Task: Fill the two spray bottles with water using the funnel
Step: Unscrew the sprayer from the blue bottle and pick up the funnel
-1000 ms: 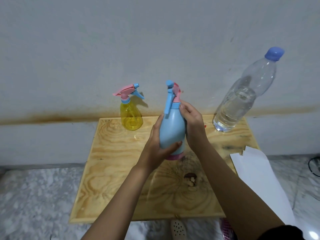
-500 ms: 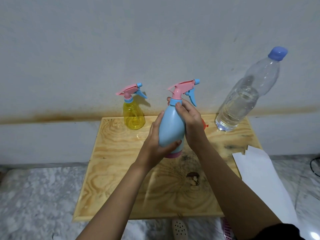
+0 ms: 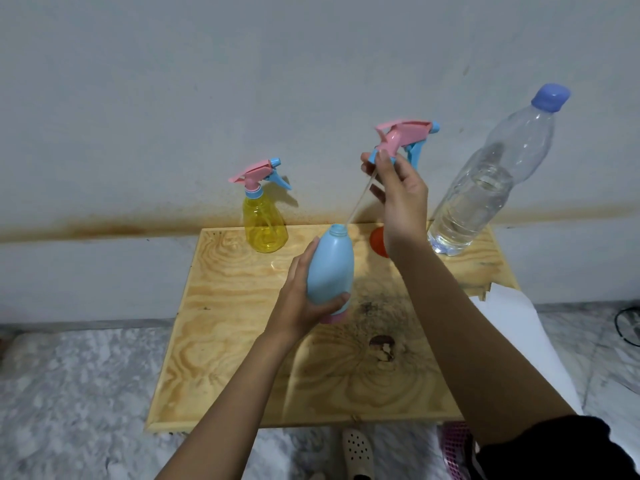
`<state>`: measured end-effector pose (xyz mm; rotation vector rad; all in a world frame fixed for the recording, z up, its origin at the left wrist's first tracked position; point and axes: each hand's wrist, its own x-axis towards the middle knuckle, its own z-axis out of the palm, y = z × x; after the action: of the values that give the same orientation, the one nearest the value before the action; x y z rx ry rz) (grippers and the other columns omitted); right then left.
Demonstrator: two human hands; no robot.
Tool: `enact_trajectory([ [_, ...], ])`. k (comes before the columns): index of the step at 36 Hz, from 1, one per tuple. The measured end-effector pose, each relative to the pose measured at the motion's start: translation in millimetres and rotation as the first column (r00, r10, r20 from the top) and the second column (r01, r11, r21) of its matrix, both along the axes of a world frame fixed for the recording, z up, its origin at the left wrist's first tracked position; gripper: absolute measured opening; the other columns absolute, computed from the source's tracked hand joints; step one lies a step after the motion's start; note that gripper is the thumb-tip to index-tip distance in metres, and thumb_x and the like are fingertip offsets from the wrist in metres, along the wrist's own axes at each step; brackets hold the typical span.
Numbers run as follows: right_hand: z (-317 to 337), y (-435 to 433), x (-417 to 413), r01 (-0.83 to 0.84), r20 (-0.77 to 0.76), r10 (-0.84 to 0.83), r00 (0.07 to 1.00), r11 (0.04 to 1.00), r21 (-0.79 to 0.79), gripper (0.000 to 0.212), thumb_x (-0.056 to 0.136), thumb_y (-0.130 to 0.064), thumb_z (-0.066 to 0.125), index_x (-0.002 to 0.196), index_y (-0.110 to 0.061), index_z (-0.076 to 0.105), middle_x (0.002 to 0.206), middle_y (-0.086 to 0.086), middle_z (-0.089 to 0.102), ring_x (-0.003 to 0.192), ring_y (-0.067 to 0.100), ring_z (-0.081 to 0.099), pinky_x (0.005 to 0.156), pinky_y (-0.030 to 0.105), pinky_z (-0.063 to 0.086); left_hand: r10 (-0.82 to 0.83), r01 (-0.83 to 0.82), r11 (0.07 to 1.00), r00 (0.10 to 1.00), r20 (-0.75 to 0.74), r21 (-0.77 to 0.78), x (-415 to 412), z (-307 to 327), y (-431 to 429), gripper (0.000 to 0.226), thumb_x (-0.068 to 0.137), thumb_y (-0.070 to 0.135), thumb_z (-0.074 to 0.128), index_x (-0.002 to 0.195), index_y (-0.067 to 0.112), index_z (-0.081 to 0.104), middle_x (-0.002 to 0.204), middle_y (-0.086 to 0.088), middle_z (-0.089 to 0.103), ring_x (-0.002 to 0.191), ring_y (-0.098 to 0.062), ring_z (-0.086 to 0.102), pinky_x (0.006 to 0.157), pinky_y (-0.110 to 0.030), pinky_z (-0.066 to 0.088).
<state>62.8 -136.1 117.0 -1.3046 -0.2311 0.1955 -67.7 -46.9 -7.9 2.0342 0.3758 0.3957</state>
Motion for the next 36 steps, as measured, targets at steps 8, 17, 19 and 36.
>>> enact_trajectory([
  [8, 17, -11, 24, 0.058, 0.063, -0.059, 0.996, 0.998, 0.014, 0.013, 0.095, -0.025, 0.053, 0.091, -0.017, 0.063, 0.092, -0.002, 0.065, 0.088, 0.007, 0.059, 0.079, 0.023, 0.044, 0.155, -0.155, 0.978, 0.988, -0.01, -0.14, -8, -22, 5, 0.101, 0.064, 0.028, 0.085, 0.13, 0.06, 0.015, 0.133, 0.018, 0.03, 0.111, 0.013, 0.039, 0.08, -0.005, 0.036],
  [17, -121, -31, 12, -0.222, -0.106, 0.203, 0.974, 0.728, -0.648, 0.023, 0.09, -0.027, 0.059, 0.093, -0.004, 0.063, 0.079, 0.002, 0.054, 0.07, 0.014, 0.047, 0.066, 0.028, 0.038, 0.218, -0.206, 0.95, 0.976, 0.024, -0.234, -10, -42, 8, 0.097, 0.066, 0.007, 0.083, 0.133, 0.048, 0.026, 0.138, 0.01, 0.034, 0.116, -0.003, 0.045, 0.074, -0.006, 0.046],
  [19, -146, -37, 2, -0.247, -0.122, 0.232, 0.965, 0.645, -0.723, 0.024, 0.09, -0.031, 0.059, 0.095, -0.007, 0.064, 0.08, -0.001, 0.056, 0.071, 0.012, 0.049, 0.062, 0.024, 0.036, 0.218, -0.212, 0.954, 0.976, 0.009, -0.212, -10, -45, 8, 0.099, 0.066, 0.011, 0.083, 0.135, 0.052, 0.023, 0.136, 0.016, 0.035, 0.116, 0.004, 0.043, 0.076, -0.007, 0.045],
  [36, -207, -23, -42, -0.026, -0.025, 0.012, 1.0, 0.71, -0.703, 0.024, 0.088, -0.028, 0.062, 0.104, -0.01, 0.06, 0.103, 0.007, 0.061, 0.095, 0.021, 0.056, 0.077, 0.027, 0.043, 0.18, -0.188, 0.963, 0.982, -0.057, -0.194, -14, -61, 10, 0.096, 0.06, 0.051, 0.077, 0.129, 0.07, 0.013, 0.132, 0.053, 0.018, 0.133, -0.004, 0.034, 0.103, -0.046, 0.044],
])
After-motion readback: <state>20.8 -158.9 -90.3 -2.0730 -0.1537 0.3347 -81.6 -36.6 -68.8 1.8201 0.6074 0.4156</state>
